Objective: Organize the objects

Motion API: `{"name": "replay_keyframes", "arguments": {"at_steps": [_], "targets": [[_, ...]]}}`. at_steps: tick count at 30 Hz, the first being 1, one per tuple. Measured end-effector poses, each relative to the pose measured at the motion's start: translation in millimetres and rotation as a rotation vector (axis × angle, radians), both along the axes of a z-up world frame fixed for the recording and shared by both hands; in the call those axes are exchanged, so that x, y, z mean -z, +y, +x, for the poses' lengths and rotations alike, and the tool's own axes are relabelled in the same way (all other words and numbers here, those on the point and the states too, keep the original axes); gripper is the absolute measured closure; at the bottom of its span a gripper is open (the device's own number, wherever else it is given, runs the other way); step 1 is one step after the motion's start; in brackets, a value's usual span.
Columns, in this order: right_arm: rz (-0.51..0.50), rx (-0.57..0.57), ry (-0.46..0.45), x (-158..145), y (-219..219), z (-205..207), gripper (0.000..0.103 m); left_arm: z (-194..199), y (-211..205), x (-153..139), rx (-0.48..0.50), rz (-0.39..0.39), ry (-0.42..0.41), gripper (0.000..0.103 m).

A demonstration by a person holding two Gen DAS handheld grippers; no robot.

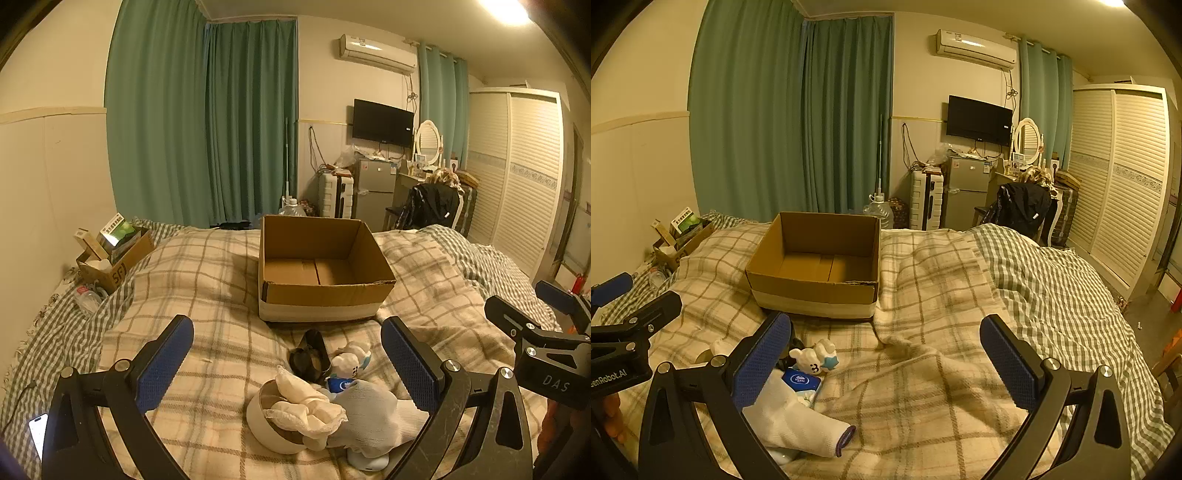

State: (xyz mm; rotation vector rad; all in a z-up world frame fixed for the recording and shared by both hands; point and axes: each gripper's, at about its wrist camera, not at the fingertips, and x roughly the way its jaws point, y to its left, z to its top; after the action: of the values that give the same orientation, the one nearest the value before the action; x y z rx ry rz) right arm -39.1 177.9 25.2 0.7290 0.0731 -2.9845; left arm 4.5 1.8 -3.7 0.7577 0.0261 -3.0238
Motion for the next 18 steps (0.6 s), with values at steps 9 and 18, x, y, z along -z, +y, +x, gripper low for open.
{"name": "replay_keyframes", "arguments": {"at_steps": [9, 18], "targets": [[-0.003, -0.004, -0.001, 0.4, 0.2, 0.4, 0.0, -0.3, 2.0, 1.5, 0.002, -0.007, -0.004, 0.0], [-0.005, -0.011, 0.004, -1.5, -0.6, 1.3, 0.0, -0.2, 3.3, 0.7, 0.005, -0.019, -0.008, 0.0]]}}
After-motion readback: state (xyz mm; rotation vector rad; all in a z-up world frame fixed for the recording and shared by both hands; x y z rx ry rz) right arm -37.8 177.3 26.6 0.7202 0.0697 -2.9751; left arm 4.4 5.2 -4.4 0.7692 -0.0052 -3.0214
